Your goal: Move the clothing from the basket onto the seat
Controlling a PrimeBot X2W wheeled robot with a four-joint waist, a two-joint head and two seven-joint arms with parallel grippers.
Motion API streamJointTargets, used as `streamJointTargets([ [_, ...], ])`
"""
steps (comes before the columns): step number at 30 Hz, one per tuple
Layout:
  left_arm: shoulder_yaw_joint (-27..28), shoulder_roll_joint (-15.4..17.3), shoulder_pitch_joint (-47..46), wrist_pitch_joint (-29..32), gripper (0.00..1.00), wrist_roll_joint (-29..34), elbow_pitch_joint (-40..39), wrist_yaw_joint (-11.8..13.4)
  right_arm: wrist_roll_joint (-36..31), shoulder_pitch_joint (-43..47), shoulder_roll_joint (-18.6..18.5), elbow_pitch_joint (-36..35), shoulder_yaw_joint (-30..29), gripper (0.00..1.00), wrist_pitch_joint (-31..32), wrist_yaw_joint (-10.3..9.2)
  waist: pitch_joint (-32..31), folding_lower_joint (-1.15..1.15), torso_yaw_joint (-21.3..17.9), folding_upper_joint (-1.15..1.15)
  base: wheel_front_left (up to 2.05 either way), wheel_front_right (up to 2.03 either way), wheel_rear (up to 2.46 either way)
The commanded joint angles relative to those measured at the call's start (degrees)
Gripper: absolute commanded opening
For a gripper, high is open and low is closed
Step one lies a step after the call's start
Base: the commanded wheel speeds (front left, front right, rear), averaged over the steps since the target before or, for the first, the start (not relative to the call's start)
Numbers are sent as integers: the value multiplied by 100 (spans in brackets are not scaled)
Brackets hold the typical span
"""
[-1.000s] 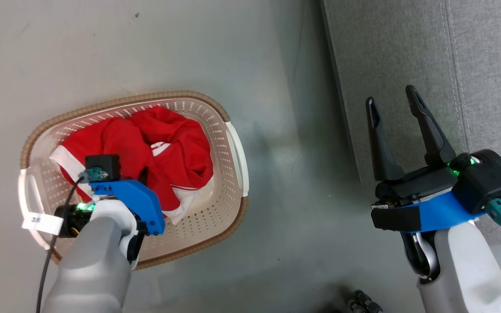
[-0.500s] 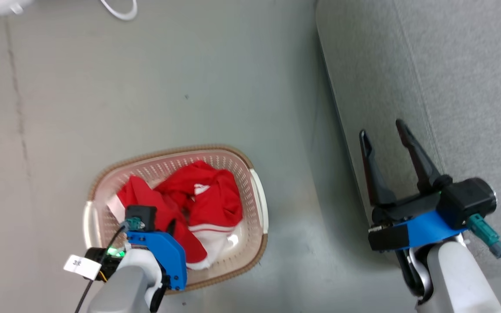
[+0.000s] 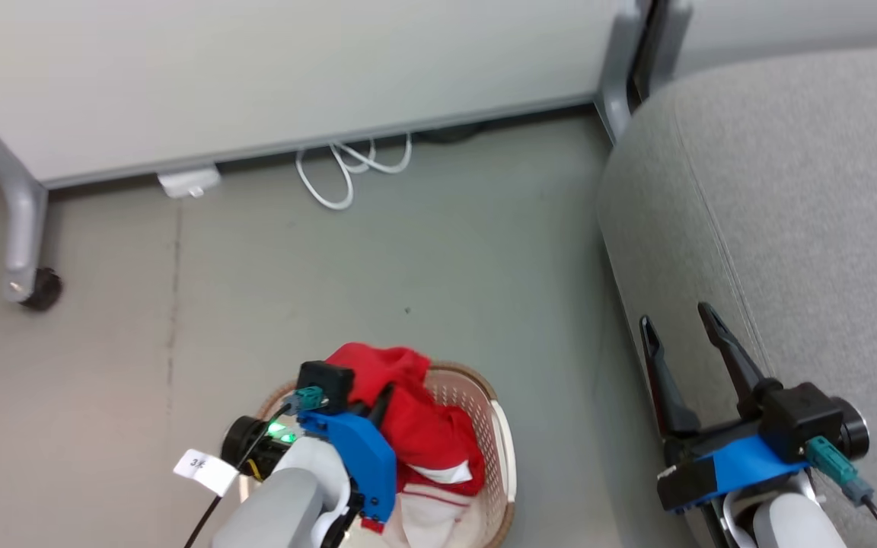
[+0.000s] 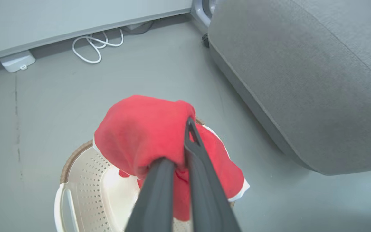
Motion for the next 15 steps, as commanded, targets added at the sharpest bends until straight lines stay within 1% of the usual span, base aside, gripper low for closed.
streamJointTargets([
  [1,-126,-4,32,-20,0,-92,-183,-39,-9,152,-16,36,-18,100,-22,3,-434,2,266,0,0,0,0],
  [8,-535,30,-274,-53,0,-370,-883,-39,2,375,-16,128,15,100,-22,3,-837,2,359,0,0,0,0],
  [15,-684,11,-703,-62,0,-513,-1460,-39,14,479,-16,194,133,100,-22,3,-1106,2,316,0,0,0,0],
])
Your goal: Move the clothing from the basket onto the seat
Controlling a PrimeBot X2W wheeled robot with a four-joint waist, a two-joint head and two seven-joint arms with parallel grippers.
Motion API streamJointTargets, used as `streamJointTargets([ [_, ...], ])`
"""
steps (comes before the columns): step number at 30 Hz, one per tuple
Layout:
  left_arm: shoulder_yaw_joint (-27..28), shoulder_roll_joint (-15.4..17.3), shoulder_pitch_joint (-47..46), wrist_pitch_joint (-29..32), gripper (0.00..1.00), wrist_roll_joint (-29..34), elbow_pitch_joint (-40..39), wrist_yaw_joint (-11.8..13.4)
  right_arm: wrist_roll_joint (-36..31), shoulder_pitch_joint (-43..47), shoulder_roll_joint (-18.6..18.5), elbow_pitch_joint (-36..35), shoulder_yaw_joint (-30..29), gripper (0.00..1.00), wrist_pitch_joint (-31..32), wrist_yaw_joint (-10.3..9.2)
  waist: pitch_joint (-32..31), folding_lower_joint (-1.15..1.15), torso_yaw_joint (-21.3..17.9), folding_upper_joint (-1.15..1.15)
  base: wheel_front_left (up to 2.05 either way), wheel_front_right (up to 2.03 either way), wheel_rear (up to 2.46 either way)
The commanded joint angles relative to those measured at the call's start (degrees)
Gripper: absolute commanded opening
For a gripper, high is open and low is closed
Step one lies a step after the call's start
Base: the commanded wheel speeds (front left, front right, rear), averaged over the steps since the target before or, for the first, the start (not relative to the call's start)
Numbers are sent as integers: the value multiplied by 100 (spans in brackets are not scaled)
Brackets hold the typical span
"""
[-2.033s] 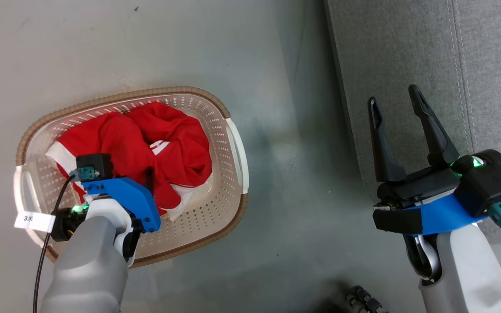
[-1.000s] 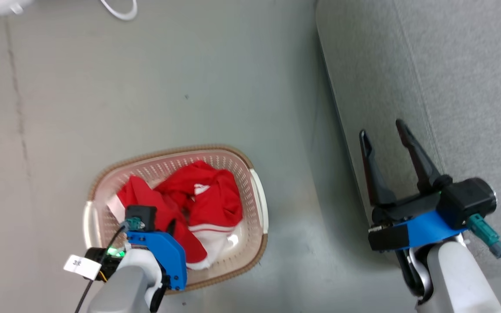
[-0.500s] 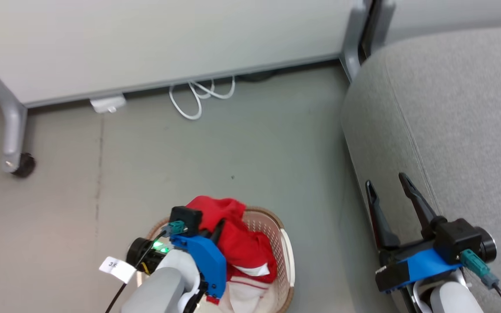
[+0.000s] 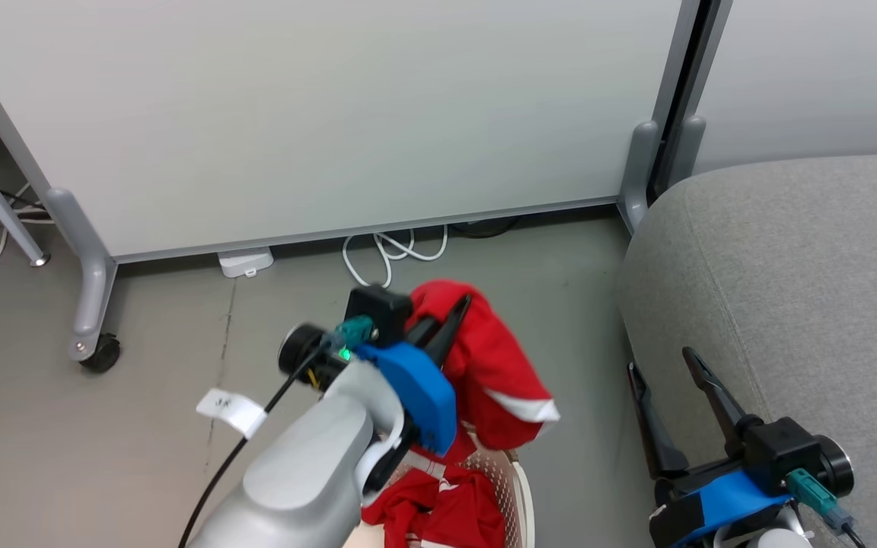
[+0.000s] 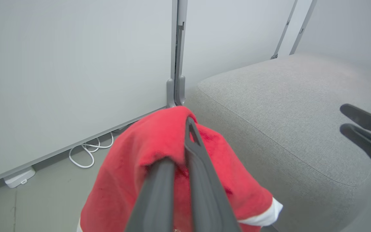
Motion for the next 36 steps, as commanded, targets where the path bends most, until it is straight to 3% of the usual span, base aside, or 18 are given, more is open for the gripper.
streamJointTargets([
  [1,-19,0,-232,-2,0,-7,-139,-39,21,64,-16,20,35,100,-22,3,-63,2,-41,0,0,0,0],
  [24,-584,-24,-1037,44,0,-561,-562,301,-35,-46,-15,71,528,100,69,3,-125,2,-346,0,0,0,0],
  [36,-944,-24,-1193,-39,0,-829,-508,335,-111,-975,-16,664,932,100,660,3,-5,2,-264,0,0,0,0],
])
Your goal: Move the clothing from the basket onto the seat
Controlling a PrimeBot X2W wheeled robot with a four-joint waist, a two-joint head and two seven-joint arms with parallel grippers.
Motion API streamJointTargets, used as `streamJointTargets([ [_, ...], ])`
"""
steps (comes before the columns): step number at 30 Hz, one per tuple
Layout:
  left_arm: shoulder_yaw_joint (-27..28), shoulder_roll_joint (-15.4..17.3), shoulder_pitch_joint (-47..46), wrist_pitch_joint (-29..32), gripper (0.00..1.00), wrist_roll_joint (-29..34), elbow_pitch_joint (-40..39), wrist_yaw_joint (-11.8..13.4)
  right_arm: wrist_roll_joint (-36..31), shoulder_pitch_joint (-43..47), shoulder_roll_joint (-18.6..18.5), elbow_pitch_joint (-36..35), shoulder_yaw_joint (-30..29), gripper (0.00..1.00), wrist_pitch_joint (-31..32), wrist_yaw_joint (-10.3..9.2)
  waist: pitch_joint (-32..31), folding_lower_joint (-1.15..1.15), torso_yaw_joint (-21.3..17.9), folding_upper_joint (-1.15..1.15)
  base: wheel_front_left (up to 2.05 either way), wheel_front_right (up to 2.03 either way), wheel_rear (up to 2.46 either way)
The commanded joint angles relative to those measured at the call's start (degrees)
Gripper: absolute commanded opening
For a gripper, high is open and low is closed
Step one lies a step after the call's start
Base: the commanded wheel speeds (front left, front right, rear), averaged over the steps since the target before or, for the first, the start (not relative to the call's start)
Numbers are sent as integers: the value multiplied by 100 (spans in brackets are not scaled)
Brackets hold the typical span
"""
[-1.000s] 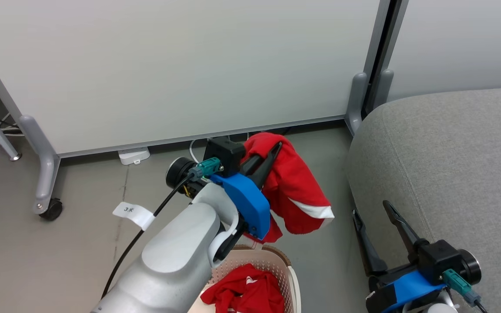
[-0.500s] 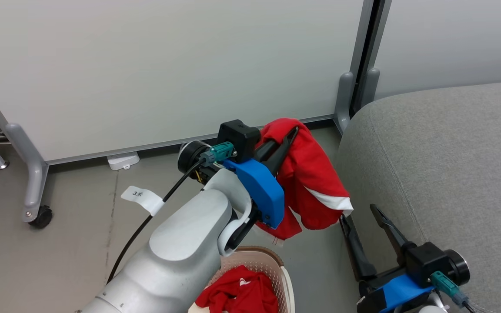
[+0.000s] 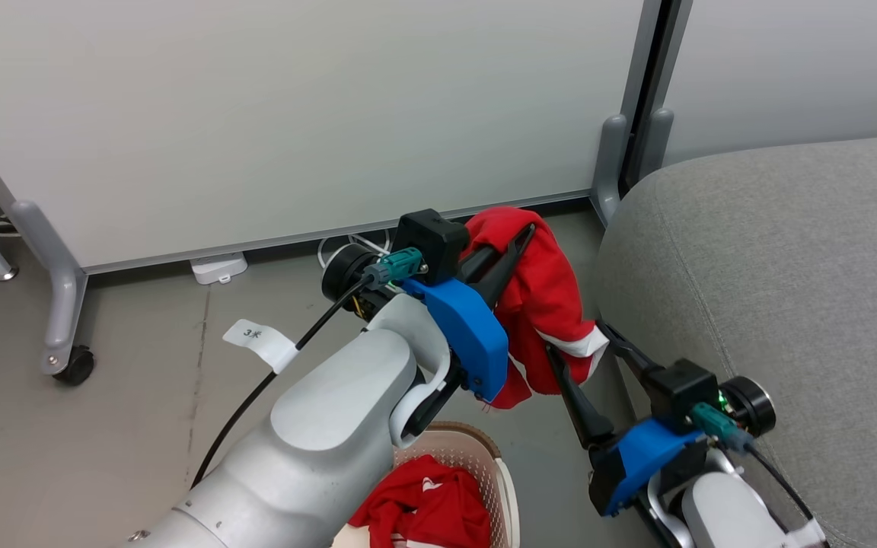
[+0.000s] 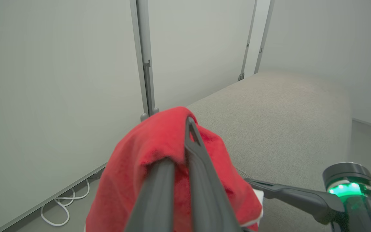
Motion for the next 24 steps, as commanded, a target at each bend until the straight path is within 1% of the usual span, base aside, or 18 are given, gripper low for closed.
streamJointTargets([
  [1,-32,2,-95,-37,0,-46,9,22,26,-147,-16,108,-2,100,58,3,22,0,26,0,0,0,0],
  [8,-194,1,-194,-91,0,-173,34,49,268,-738,-16,797,153,100,238,3,93,0,86,0,0,0,0],
  [16,-362,1,-275,-145,0,-339,63,74,712,-1212,-16,1419,482,100,176,3,113,0,126,0,0,0,0],
  [18,-400,1,-298,-172,0,-363,83,84,816,-1286,-16,1544,549,0,169,3,116,0,129,0,0,0,0],
  [24,-482,1,-333,-230,0,-446,145,107,965,-1404,-16,1805,668,0,26,3,126,0,117,0,0,0,0],
])
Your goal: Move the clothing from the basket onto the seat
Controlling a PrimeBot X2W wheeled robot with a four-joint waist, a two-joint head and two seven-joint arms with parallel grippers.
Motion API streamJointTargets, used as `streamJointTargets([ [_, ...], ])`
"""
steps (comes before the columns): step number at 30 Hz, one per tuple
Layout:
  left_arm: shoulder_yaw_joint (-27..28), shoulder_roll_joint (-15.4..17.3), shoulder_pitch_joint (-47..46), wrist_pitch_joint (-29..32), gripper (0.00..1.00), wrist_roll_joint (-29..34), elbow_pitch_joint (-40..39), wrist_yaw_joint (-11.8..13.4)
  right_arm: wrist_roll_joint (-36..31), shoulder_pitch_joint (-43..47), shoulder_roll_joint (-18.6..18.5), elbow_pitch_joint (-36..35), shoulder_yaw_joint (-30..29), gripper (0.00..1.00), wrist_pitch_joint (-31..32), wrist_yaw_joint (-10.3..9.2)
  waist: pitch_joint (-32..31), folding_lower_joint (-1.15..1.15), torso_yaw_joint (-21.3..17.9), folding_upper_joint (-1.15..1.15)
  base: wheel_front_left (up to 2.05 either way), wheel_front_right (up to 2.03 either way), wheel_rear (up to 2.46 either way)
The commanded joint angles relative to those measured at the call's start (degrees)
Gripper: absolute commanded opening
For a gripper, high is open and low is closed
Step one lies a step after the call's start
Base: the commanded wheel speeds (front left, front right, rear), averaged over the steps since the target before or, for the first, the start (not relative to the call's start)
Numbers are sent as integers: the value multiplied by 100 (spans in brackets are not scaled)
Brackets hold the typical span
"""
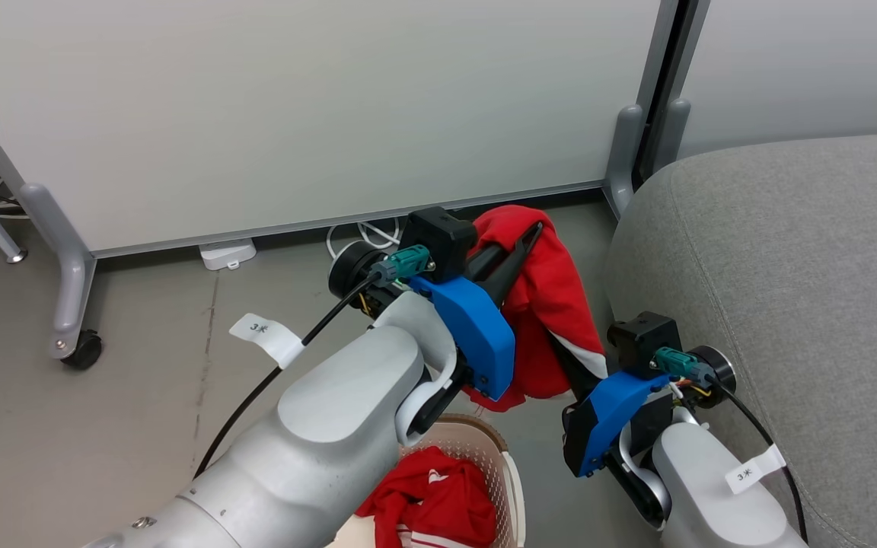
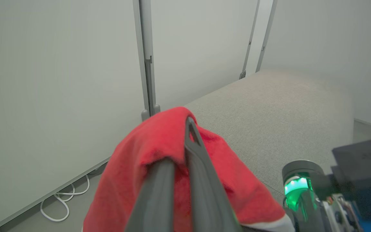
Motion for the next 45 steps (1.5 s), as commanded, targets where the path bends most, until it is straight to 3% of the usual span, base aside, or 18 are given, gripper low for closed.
streamJointTargets([
  [1,-18,0,-94,-44,0,-26,30,29,24,-99,-16,62,9,0,-71,3,3,0,-13,0,0,0,0],
  [11,-157,0,-100,-101,0,-170,145,33,98,-166,-15,282,10,0,-259,3,-42,0,-40,0,0,0,0],
  [14,-181,0,-87,-79,68,-225,171,79,121,-154,-15,320,10,0,-293,3,-61,0,-34,0,0,0,0],
  [15,-189,-1,-87,-95,100,-244,170,94,131,-151,-15,330,-1,0,-296,3,-66,0,-33,0,0,0,0],
  [33,-240,45,95,-427,100,-301,293,100,-7,-194,-15,364,-167,0,-386,3,-73,0,-50,0,0,0,0],
  [40,50,336,532,-627,100,-126,20,240,-38,-57,-16,216,-384,0,-421,3,-25,0,-3,0,0,0,0],
  [45,677,741,1244,-638,100,399,-777,322,-75,11,-15,0,-520,0,-412,3,40,0,-6,0,0,0,0],
])
